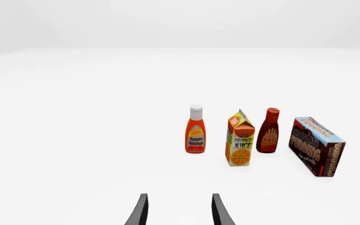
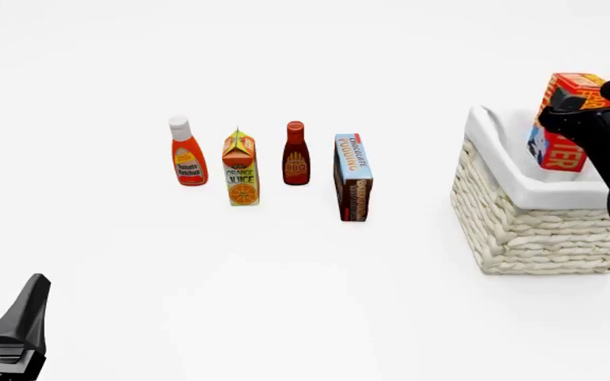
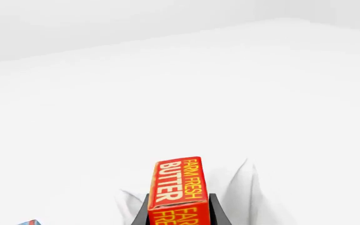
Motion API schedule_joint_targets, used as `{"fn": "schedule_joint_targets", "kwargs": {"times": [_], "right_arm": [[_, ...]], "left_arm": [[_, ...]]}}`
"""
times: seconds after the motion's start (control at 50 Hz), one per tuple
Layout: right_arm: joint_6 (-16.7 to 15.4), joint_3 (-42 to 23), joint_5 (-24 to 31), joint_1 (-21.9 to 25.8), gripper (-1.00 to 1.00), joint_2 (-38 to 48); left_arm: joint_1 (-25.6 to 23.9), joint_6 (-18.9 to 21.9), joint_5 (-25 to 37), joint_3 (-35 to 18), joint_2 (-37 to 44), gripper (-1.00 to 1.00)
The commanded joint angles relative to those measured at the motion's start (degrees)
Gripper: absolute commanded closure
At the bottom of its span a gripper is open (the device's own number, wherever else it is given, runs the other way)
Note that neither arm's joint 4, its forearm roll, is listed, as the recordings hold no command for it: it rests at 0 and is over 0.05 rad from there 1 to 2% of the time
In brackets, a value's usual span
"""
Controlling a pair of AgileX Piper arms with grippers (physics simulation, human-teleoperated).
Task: Pick the butter and place it in the basket.
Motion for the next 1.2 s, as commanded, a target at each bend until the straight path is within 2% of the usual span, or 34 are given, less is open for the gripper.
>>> {"fn": "schedule_joint_targets", "kwargs": {"times": [0.02,0.16,0.76,0.84,1.06,1.1,1.18,1.2], "right_arm": [[-0.62,-0.74,-0.48,0.05,-1.0,-0.19],[-1.4,-0.16,-0.75,1.03,-1.0,-1.38],[-0.34,-0.03,1.59,2.57,-1.0,-5.09],[-0.45,0.37,3.56,4.49,-1.0,-7.85],[0.08,6.13,9.77,15.46,-1.0,-20.36],[1.01,6.48,10.73,15.5,-1.0,-21.96],[0.14,7.68,14.7,17.62,-1.0,-28.06],[-0.69,8.8,15.42,19.66,-1.0,-30.5]], "left_arm": [[0.0,0.0,0.0,0.0,0.0,-1.0],[0.0,0.0,0.0,0.0,0.0,-1.0],[0.0,0.0,0.0,0.0,0.0,-1.0],[0.0,0.0,0.0,0.0,0.0,-1.0],[0.0,0.0,0.0,0.0,0.0,-1.0],[0.0,0.0,0.0,0.0,0.0,-1.0],[0.0,0.0,0.0,0.0,0.0,-1.0],[0.0,0.0,0.0,0.0,0.0,-1.0]]}}
